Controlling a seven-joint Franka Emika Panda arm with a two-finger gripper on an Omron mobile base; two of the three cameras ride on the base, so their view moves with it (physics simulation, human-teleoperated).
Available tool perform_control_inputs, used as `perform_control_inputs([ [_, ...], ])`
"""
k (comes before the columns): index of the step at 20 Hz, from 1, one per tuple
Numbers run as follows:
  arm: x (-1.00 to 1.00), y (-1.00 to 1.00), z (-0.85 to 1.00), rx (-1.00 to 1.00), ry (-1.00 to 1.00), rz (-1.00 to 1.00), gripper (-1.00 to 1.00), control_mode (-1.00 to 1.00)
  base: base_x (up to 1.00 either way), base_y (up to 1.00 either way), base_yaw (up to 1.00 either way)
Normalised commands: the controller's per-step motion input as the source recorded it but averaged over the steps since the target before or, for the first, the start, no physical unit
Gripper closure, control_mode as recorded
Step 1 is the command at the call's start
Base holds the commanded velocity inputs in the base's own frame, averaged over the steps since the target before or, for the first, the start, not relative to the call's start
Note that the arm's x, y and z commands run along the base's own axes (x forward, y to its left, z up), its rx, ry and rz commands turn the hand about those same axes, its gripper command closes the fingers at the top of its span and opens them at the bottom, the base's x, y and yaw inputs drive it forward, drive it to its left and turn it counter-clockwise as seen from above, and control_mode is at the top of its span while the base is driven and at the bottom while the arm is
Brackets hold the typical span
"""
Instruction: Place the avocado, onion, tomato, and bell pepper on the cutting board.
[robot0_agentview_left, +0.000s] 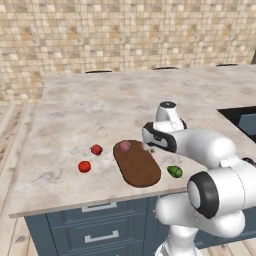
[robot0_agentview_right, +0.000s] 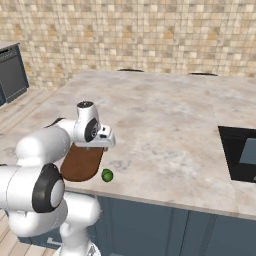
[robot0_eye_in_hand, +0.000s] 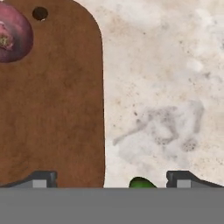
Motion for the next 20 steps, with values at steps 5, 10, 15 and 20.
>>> perform_control_inputs([
  [5, -0.24, -0.39, -0.25, -0.01, 0.12, -0.02, -1.0, -1.0, 0.0, 0.0, 0.0],
  [10, -0.06, -0.28, -0.4, -0.04, 0.15, -0.01, -1.0, -1.0, 0.0, 0.0, 0.0],
  [15, -0.14, -0.14, -0.32, -0.03, 0.17, 0.0, -1.0, -1.0, 0.0, 0.0, 0.0],
  [20, -0.22, -0.03, -0.08, 0.0, 0.17, 0.0, -1.0, -1.0, 0.0, 0.0, 0.0],
])
